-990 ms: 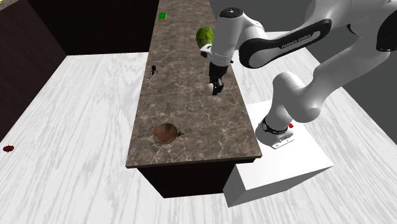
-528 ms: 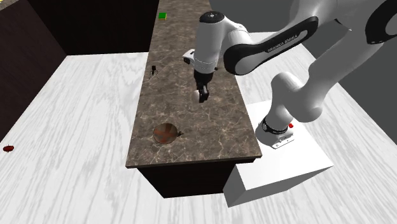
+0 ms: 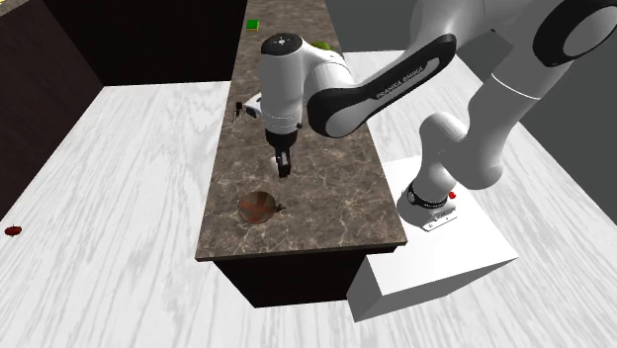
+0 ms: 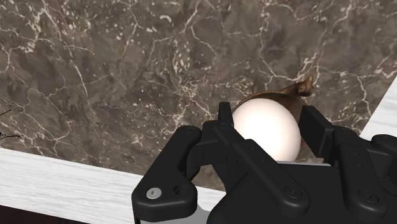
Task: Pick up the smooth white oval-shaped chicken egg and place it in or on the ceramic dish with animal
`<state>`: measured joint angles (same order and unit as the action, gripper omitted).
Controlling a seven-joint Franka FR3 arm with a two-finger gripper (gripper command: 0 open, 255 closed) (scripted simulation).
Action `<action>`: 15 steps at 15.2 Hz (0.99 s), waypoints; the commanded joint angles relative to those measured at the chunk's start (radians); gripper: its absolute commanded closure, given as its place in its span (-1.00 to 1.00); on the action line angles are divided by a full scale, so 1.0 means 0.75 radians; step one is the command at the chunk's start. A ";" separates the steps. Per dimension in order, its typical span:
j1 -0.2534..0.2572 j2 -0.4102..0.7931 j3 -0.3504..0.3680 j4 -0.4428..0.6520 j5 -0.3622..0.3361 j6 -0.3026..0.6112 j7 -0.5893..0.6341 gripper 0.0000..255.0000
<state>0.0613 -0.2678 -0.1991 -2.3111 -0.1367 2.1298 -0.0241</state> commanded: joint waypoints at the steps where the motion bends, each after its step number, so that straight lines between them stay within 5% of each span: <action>1: 0.023 0.094 0.020 0.099 0.024 -0.008 0.028 1.00; 4: 0.051 0.242 0.044 0.263 0.054 -0.028 0.059 1.00; 15: 0.047 0.318 0.039 0.143 0.057 0.167 0.065 1.00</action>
<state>0.0978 -0.0340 -0.1686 -2.1948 -0.0939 2.2404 0.0260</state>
